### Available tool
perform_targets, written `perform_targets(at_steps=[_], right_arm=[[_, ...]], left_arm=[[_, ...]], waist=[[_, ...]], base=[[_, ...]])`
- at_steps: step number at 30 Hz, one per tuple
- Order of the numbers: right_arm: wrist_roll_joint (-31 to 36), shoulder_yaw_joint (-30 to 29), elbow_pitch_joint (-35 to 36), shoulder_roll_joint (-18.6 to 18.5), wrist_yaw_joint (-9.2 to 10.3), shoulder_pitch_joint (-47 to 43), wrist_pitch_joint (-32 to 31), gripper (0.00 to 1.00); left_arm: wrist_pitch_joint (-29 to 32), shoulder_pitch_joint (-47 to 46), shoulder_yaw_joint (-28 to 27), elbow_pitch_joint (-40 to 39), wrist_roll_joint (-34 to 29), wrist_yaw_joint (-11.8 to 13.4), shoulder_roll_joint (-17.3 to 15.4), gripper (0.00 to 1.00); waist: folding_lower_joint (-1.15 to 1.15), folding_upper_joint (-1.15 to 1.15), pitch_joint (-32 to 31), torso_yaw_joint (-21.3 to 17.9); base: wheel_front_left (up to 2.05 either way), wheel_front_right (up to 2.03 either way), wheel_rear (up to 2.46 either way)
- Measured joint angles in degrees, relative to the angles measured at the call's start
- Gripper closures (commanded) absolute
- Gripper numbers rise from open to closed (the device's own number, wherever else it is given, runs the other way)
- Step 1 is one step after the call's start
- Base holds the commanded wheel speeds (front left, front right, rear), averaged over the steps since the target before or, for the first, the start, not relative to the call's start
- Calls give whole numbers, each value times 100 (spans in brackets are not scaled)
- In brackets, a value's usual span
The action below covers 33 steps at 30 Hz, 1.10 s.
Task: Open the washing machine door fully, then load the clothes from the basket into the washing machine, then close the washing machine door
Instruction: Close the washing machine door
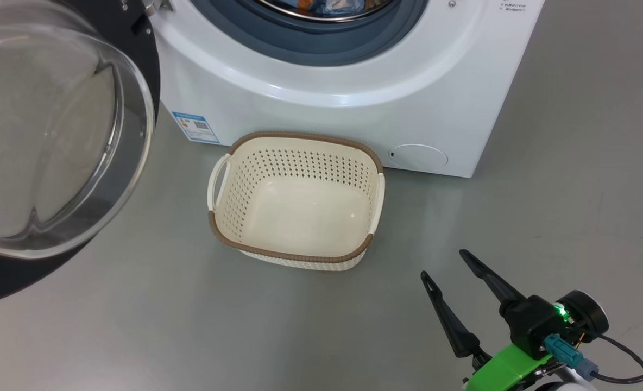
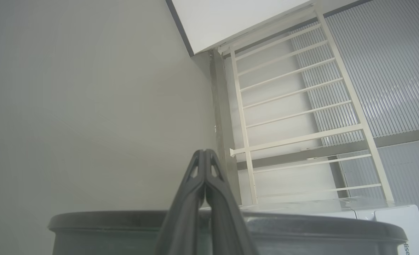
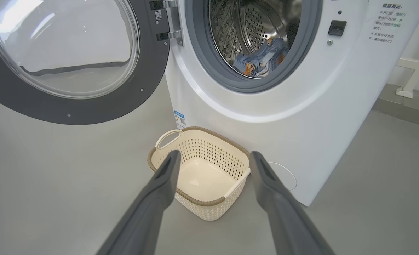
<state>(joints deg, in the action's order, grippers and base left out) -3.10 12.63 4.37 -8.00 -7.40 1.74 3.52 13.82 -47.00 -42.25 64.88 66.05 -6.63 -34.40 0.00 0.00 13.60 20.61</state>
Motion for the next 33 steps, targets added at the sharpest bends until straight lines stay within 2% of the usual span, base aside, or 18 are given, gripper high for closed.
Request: perform_targets(at_steps=[12, 28, 33], right_arm=[[0, -22, 5, 7, 0, 70, 1, 0], [0, -37, -82, 77, 0, 83, 19, 0], [0, -40, -146, 92, 0, 91, 65, 0]], left_arm=[[800, -53, 327, 19, 44, -30, 47, 100], [2058, 392, 788, -995, 378, -44, 168, 100], [2480, 593, 923, -1233, 446, -44, 293, 100]], waist=[[0, 0, 15, 54], [0, 0, -86, 94], [0, 0, -139, 103]], base=[[0, 0, 0], [0, 0, 0], [0, 0, 0]])
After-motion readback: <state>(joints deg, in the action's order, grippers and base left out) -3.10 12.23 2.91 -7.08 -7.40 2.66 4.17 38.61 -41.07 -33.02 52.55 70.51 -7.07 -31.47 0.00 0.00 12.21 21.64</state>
